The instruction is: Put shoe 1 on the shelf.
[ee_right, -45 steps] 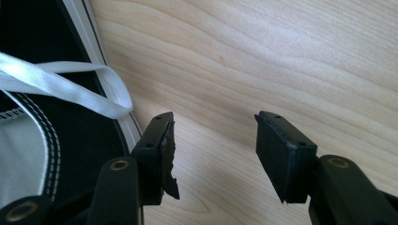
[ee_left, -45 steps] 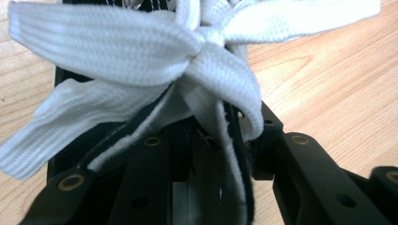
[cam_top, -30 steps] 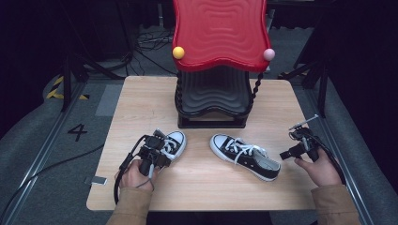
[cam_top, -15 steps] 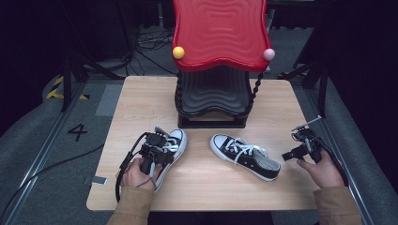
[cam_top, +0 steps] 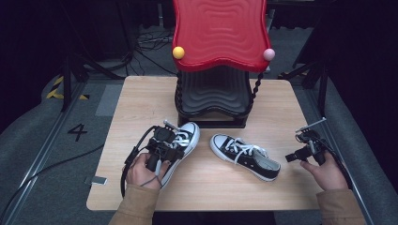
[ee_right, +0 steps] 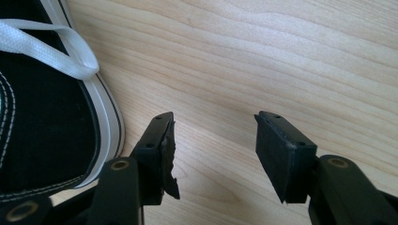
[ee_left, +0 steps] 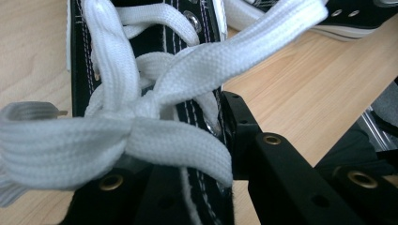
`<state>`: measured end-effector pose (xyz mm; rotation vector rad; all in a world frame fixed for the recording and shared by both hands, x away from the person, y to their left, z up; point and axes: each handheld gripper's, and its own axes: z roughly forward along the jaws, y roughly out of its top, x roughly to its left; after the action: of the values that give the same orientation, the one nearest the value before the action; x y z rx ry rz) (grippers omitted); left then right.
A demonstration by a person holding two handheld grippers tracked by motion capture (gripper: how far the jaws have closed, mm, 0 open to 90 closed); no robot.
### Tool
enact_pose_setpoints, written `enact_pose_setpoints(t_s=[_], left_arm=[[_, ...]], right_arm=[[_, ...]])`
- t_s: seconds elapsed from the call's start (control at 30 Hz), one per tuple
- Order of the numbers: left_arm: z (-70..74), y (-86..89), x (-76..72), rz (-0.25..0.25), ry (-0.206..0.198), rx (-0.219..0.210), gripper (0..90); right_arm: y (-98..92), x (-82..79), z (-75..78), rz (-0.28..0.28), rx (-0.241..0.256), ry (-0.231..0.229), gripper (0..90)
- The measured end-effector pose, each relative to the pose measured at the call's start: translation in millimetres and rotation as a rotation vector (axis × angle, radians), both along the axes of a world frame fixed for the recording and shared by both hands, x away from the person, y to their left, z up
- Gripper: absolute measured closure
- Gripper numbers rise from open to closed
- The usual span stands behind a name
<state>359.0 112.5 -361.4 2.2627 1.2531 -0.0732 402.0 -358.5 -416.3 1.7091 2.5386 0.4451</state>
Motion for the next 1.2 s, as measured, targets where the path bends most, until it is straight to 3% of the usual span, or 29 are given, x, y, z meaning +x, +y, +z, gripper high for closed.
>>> enact_pose_setpoints(t_s=[0.3,0.5,0.73,0.93,1.2], left_arm=[[15.3,-9.9,5.2,-0.023,-0.042,-0.025,83.6],[30.4,-20.7,19.0,-0.013,-0.071,-0.048,83.5],[43.7,-31.5,38.6,0.015,-0.095,-0.022,83.5],[59.5,-51.3,59.4,0.035,-0.142,0.011,83.5],[66.8,-72.6,82.1,0.076,-0.194,0.039,83.5]], right_arm=[[-2.6,-4.7,-1.8,-0.008,-0.007,0.009,47.6],[0.9,-7.2,-3.7,0.003,-0.012,0.005,47.9],[-3.0,-8.3,-3.4,0.004,0.005,0.0,47.9],[-5.1,-9.2,-3.5,0.008,0.013,0.0,48.0],[-6.8,-12.9,-5.0,0.017,0.025,0.003,48.0]])
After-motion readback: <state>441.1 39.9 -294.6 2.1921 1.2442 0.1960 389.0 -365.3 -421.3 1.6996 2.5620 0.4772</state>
